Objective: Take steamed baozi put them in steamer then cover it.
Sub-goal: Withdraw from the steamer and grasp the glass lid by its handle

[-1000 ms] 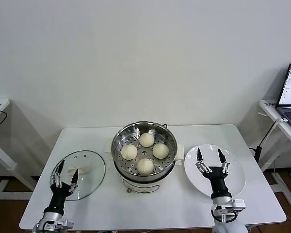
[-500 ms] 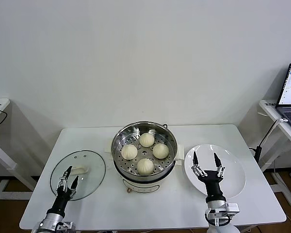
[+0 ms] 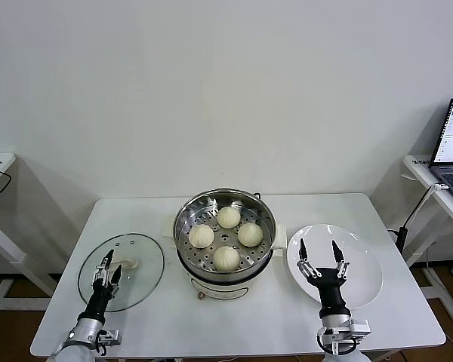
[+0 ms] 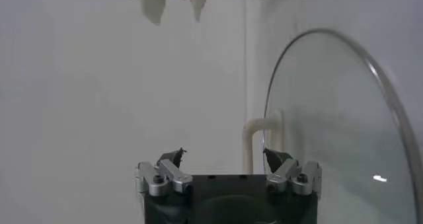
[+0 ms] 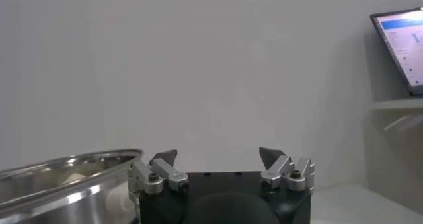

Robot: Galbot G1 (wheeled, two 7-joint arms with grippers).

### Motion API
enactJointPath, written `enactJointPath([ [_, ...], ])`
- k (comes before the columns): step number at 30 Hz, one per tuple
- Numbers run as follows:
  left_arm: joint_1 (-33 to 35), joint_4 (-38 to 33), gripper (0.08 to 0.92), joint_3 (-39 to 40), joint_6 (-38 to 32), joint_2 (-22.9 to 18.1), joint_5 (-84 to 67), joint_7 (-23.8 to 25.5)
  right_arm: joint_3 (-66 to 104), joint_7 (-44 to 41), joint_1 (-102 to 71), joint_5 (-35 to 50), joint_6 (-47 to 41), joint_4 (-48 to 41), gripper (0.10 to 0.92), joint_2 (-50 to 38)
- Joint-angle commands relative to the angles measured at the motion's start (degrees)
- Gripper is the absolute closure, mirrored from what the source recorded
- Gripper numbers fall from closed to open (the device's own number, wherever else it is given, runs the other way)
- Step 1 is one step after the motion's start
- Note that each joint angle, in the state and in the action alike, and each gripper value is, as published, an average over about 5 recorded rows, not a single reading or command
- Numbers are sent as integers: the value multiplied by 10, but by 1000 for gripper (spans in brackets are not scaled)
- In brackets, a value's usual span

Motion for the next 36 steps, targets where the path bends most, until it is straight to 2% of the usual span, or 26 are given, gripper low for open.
enactJointPath([
  [1, -47, 30, 177, 5, 13, -1, 18, -4, -3, -1, -1, -6, 3, -5, 203, 3],
  [12, -74, 76, 178, 9, 23, -3, 30, -9, -2, -2, -4, -14, 8, -7, 203, 4],
  [15, -76, 83, 219, 9, 24, -3, 32, -9, -3, -2, -5, -17, 10, -8, 203, 4],
  [28, -65, 55, 589, 9, 13, -7, 37, -15, -5, -1, -4, -19, 13, -12, 203, 5],
  [36, -31, -25, 799, 0, 23, -9, 37, -9, -5, -1, 2, -18, 14, -13, 203, 6],
])
